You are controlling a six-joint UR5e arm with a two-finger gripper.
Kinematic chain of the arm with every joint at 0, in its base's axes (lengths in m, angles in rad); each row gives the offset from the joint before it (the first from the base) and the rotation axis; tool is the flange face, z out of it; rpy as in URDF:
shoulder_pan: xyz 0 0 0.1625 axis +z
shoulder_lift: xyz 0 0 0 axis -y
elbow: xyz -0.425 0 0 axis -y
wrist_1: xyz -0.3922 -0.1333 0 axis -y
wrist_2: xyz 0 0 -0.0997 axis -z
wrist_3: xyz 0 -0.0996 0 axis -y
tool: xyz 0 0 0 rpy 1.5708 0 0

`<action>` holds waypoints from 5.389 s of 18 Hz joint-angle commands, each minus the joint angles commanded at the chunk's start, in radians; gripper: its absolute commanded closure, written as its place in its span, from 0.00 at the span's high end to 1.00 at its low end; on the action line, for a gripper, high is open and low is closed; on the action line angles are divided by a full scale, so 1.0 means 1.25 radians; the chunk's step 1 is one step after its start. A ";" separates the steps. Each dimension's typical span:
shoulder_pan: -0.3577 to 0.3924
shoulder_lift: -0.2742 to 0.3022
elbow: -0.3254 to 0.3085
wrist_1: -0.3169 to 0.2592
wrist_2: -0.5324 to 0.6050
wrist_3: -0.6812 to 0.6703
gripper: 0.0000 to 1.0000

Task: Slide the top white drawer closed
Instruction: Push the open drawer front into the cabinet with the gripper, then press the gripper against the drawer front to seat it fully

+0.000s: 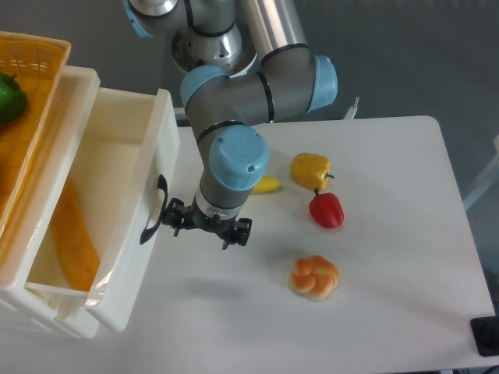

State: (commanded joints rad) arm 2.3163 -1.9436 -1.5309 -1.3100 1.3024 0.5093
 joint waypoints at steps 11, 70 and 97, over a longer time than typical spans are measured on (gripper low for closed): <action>-0.034 0.001 0.001 -0.003 -0.004 -0.010 1.00; -0.082 0.007 0.000 -0.004 -0.043 -0.060 1.00; -0.082 0.012 0.000 -0.004 -0.067 -0.059 1.00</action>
State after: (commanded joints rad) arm 2.2135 -1.9282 -1.5309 -1.3146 1.2180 0.4357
